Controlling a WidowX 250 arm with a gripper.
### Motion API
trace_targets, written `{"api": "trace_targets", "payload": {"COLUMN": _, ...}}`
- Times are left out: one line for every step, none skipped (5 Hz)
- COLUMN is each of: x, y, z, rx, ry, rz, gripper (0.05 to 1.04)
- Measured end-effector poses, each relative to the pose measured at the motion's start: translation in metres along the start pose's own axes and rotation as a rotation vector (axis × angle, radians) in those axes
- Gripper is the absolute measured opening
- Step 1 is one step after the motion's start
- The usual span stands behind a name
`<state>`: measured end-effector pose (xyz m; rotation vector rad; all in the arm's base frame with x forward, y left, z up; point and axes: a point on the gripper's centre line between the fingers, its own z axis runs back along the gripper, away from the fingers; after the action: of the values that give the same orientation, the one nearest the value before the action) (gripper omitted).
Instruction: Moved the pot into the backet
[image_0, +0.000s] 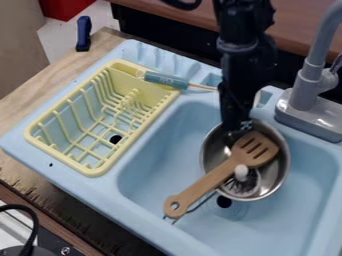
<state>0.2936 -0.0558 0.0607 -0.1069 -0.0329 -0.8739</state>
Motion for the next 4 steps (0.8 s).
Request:
{"api": "trace_targets", "payload": {"x": -0.002, "y": 0.002, "z": 0.006, "rx": 0.009, "ry": -0.008, "rz": 0.048, "gripper": 0.054}}
{"api": "trace_targets", "payload": {"x": -0.004, "y": 0.009, "z": 0.023, "rx": 0.065, "ry": -0.045, "rz": 0.1, "gripper": 0.054}}
{"api": "trace_targets", "payload": {"x": -0.011, "y": 0.011, "z": 0.025, "rx": 0.054, "ry": -0.026, "rz": 0.135, "gripper": 0.054}}
{"api": "trace_targets", "payload": {"x": -0.02, "y": 0.013, "z": 0.033, "rx": 0.047, "ry": -0.016, "rz": 0.168, "gripper": 0.054}}
